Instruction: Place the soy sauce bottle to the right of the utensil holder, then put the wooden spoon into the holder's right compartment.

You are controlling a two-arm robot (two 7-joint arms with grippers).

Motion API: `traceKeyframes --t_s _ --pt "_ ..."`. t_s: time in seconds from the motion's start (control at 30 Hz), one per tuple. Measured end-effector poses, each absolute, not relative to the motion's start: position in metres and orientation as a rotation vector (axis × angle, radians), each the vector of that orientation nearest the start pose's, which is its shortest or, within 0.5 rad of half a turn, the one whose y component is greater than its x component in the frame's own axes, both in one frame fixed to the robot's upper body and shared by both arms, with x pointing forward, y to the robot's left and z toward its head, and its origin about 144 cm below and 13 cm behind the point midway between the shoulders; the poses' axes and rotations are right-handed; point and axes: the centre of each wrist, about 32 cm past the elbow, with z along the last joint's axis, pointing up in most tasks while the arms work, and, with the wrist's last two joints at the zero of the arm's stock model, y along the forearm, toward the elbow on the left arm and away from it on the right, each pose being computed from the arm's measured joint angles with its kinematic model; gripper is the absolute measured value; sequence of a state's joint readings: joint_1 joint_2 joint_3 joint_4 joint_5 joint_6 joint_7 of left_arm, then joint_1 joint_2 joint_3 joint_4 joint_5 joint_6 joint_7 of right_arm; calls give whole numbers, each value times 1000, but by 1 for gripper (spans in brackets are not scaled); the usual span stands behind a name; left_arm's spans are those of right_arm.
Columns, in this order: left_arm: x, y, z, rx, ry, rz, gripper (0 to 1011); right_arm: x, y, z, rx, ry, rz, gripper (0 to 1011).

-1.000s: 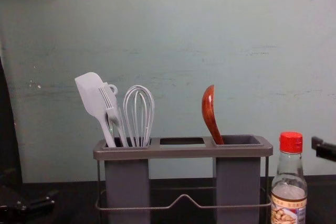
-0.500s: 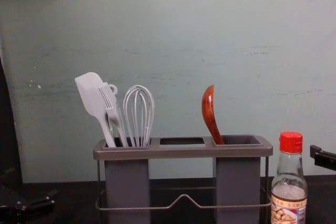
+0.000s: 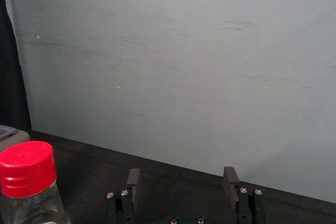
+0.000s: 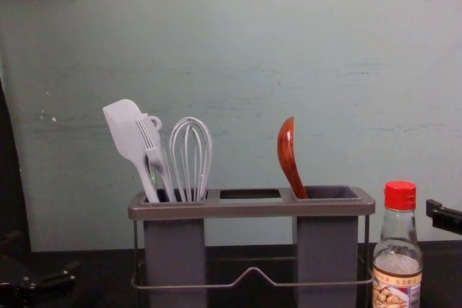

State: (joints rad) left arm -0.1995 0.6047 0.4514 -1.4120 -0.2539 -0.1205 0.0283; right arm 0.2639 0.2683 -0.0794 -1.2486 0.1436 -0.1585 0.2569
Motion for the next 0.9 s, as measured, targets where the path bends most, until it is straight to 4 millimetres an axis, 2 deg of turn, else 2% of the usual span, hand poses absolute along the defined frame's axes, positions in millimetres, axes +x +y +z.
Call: traceKeyframes --t_s 0.9 --pt "489 310 1140 304 -285 1248 1000 531 -309 1145 -56 -167 -1307 1002"
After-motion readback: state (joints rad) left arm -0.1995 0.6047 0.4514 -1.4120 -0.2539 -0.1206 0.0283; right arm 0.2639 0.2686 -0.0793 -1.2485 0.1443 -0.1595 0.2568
